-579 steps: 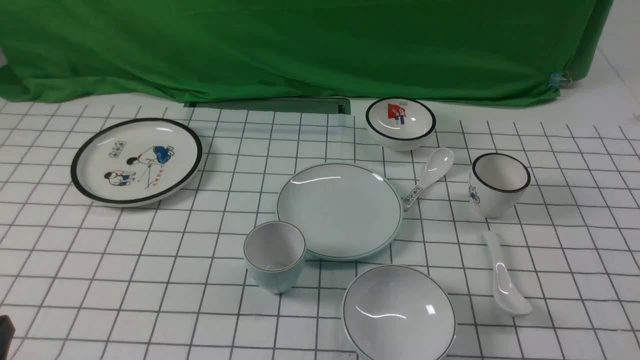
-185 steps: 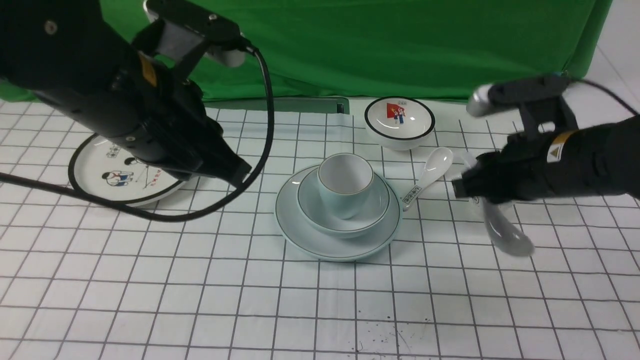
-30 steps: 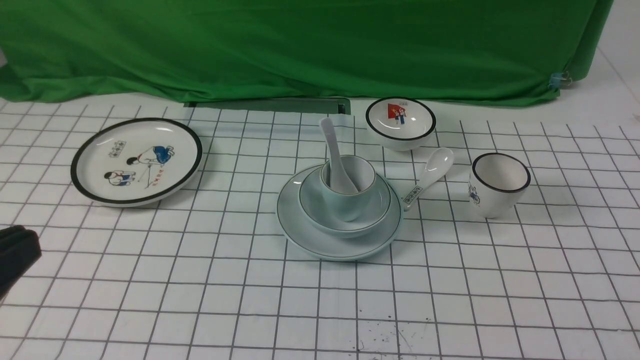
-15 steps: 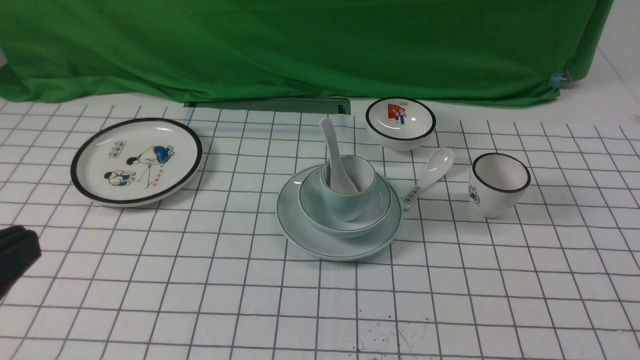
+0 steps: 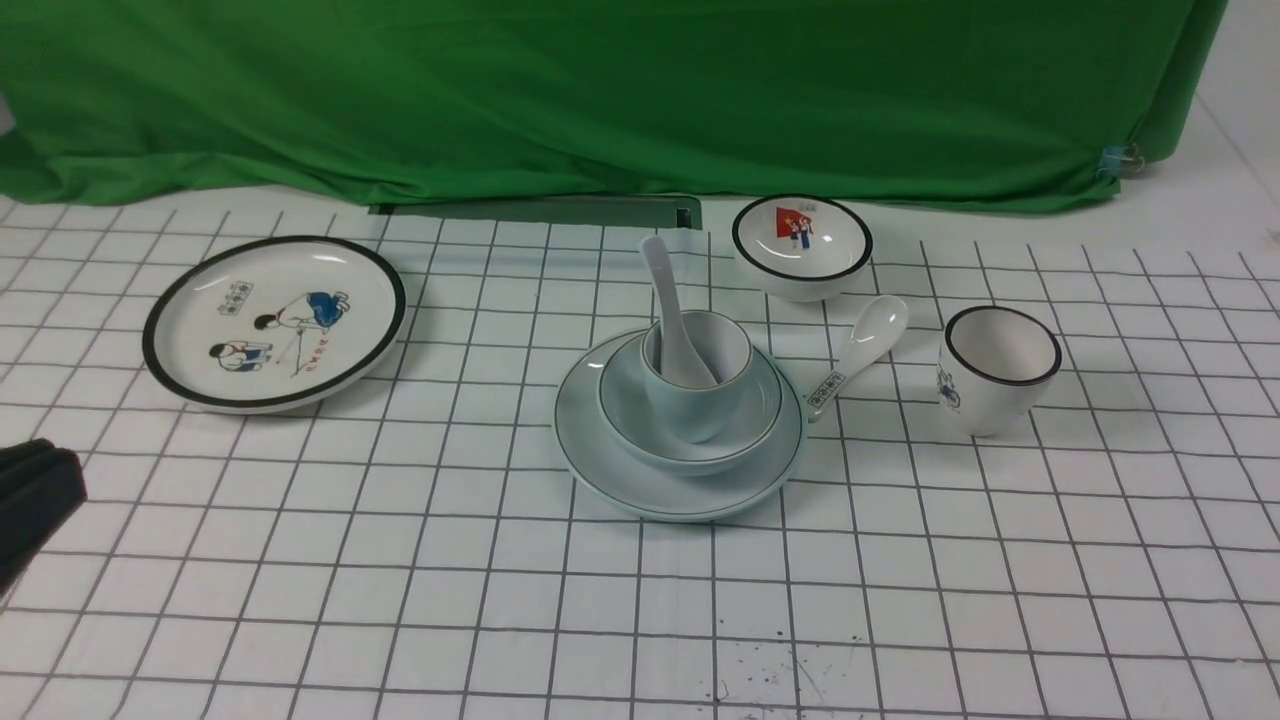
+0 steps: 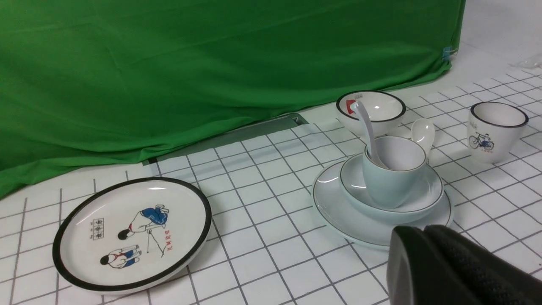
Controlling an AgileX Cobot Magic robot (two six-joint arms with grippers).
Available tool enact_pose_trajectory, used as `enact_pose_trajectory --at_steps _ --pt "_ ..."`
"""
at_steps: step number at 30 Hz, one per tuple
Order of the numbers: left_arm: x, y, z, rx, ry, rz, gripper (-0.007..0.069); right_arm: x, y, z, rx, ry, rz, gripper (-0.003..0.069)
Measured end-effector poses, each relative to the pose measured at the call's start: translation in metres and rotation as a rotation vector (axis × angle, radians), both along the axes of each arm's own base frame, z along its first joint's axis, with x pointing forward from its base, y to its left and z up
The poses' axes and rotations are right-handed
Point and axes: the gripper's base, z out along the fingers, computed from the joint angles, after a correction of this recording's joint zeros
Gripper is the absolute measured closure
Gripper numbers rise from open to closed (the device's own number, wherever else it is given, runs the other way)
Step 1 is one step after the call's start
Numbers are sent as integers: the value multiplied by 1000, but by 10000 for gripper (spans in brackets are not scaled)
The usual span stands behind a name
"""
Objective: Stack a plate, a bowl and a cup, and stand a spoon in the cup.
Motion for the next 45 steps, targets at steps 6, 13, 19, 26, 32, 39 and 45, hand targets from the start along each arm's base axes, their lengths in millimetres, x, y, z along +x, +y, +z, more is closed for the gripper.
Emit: enact_pose_trajectory --at_steps 6,13,19,26,32,39,45 --pt "2 3 -23 -48 -172 71 656 0 0 0 0 0 0 562" --pt "3 22 -95 -87 -200 353 656 0 0 0 0 0 0 546" --pt "-4 26 -119 -107 -120 431 656 0 0 0 0 0 0 536" --pt "-6 24 -132 -81 16 420 656 0 0 0 0 1 0 518" --pt "-6 24 -132 -97 18 423 656 0 0 0 0 1 0 503" --pt "-6 24 -132 -85 16 426 656 0 0 0 0 1 0 477" --pt "-6 25 -132 -79 15 427 656 0 0 0 0 1 0 462"
